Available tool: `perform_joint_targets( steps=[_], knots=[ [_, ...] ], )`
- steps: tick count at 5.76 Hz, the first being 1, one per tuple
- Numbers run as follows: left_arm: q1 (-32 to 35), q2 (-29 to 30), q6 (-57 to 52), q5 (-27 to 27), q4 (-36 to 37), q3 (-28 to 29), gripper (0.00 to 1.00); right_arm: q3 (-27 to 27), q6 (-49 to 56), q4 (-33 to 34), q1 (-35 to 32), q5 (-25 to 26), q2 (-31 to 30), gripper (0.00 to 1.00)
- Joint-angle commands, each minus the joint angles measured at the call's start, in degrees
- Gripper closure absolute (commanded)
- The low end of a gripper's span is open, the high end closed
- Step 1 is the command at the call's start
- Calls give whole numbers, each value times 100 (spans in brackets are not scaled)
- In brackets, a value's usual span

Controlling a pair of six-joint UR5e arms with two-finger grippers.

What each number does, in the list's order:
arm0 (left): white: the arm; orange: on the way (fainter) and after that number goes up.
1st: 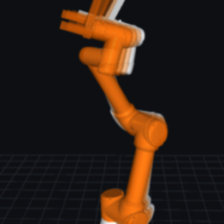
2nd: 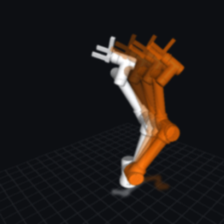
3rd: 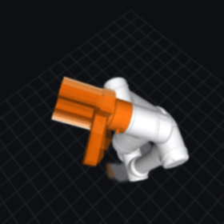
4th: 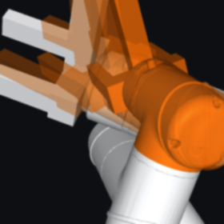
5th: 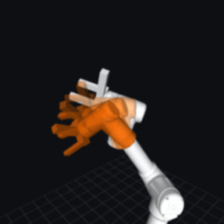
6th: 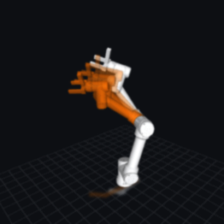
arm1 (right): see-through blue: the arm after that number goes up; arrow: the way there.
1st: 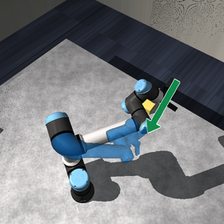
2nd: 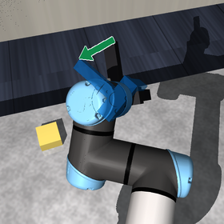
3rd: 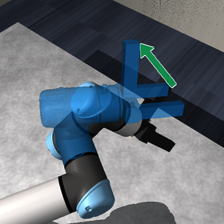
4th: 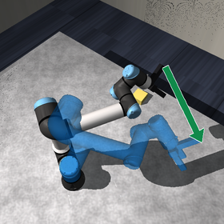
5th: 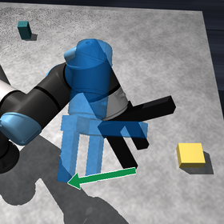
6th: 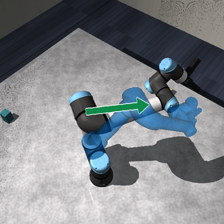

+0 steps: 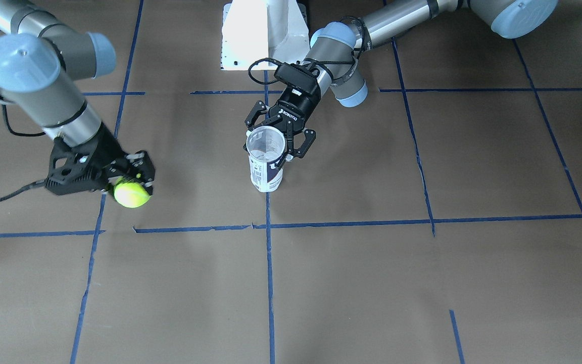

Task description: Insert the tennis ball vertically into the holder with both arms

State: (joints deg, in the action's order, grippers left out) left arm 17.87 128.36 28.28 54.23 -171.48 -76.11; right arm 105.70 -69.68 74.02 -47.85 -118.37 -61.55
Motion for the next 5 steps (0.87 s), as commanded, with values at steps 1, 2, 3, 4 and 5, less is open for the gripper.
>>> perform_joint_targets(
  steps=[1,2,3,4,5],
  knots=[
    [-2,5,2,9,0,9,16,320,-1584,16,248,-3,763,89],
    [-2,5,-6,0,0,0,15,329,-1784,16,398,111,898,83],
    [-2,5,2,0,0,-9,14,294,-1881,16,765,608,995,80],
    [-2,5,3,0,0,-9,13,242,-1917,199,960,918,1135,80],
    [-11,5,3,0,0,-26,13,119,-1917,462,988,947,1302,80]
  ],
)
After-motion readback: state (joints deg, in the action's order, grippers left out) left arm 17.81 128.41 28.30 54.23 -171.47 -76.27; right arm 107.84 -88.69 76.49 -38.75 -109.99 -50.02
